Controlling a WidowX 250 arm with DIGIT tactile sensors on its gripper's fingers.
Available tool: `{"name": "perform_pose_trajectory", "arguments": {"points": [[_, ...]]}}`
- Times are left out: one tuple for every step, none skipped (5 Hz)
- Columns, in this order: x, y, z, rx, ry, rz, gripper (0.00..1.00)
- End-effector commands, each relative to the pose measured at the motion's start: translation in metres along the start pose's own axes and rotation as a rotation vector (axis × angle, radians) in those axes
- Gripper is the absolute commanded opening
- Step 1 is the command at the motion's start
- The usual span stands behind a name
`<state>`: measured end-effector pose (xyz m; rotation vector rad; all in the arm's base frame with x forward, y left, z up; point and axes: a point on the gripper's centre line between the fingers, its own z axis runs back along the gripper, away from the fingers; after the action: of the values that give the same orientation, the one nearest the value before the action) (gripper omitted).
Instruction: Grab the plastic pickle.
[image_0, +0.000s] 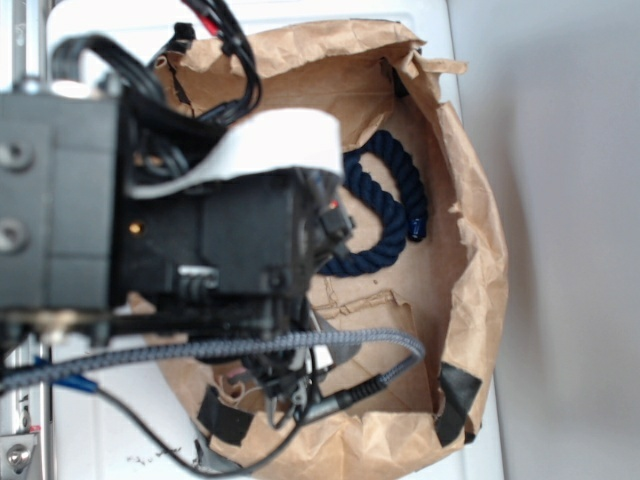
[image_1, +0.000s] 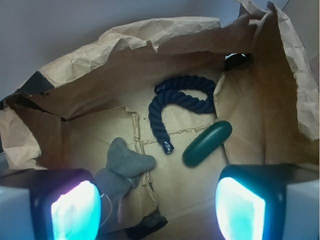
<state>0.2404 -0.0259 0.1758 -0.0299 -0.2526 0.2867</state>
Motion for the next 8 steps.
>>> {"name": "perform_pose_trajectory", "arguments": {"points": [[0.025,-0.004,-0.03,-0.019,-0.008,0.264,1.0],[0.032,0.003,-0.038,0.0,0.013,0.436,1.0],[0.033,0.016,-0.039,-0.016,-0.001,0.436,1.0],[0.048,0.039,-0.047,-0.023,0.039,0.438,1.0],[0.048,0.042,-0.066,0.008,0.035,0.451,1.0],[0.033,0.038,-0.086,0.044,0.007,0.444,1.0],[0.011,0.033,-0.094,0.018,-0.065,0.376,1.0],[0.009,0.025,-0.103,0.024,-0.099,0.365,1.0]]}}
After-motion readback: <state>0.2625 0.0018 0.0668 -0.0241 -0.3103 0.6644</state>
